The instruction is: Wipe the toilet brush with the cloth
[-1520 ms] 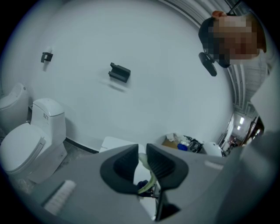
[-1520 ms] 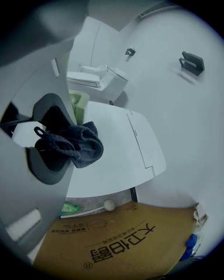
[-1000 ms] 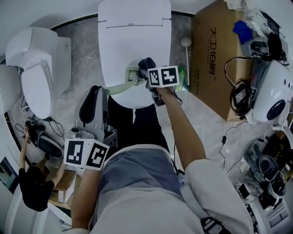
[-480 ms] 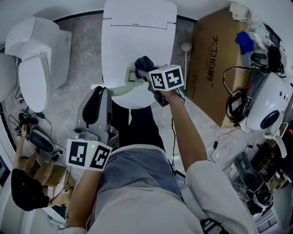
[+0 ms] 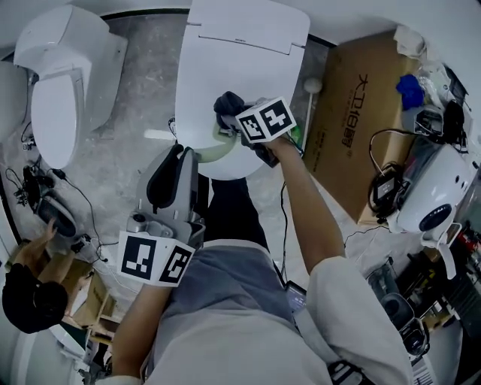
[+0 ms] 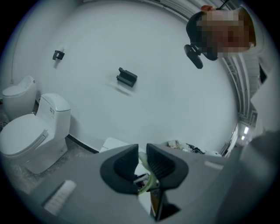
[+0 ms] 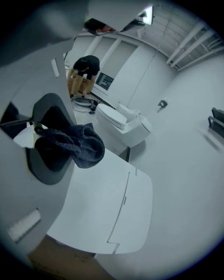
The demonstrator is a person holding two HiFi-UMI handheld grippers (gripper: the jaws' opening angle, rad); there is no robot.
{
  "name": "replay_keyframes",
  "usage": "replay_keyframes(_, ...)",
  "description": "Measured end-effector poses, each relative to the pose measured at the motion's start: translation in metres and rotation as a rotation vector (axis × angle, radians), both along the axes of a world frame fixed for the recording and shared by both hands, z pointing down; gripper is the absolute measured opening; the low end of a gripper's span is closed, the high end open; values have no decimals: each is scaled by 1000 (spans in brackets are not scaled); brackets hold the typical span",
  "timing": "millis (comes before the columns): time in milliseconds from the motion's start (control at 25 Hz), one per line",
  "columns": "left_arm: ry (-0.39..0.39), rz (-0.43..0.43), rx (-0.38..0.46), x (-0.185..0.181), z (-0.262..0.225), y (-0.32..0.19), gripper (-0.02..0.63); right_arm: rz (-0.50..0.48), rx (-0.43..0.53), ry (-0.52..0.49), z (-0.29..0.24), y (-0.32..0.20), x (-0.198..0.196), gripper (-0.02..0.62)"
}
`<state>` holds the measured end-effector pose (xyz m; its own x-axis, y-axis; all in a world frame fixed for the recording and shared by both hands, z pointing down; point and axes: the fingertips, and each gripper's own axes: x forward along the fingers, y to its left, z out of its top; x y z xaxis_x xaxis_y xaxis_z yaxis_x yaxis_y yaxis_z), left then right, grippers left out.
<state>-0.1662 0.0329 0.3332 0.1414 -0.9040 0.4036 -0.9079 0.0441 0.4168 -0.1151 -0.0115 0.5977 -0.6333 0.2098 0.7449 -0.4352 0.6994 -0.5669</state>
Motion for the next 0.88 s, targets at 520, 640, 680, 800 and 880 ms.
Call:
replay_keyframes(520,14,-14,5,-7,1,-11,0,-592,-51,64,4,32,-41,94)
replay_keyframes(640,29,-22,-4,-9,3,-10,0,-634,-101,73,10,37,-50,94)
replay_keyframes(680,31,-25,-6,-9,3,-10,0,-649,-122,76,12,40,-53,94)
replay_keyframes(800,28,-26,-2,-8,3,-13,0,-686,-172,87,20,44,-59,95)
replay_keyframes(880,21,-25,-3,-8,3,-16,0,-709,-189,101,25,46,-62,97)
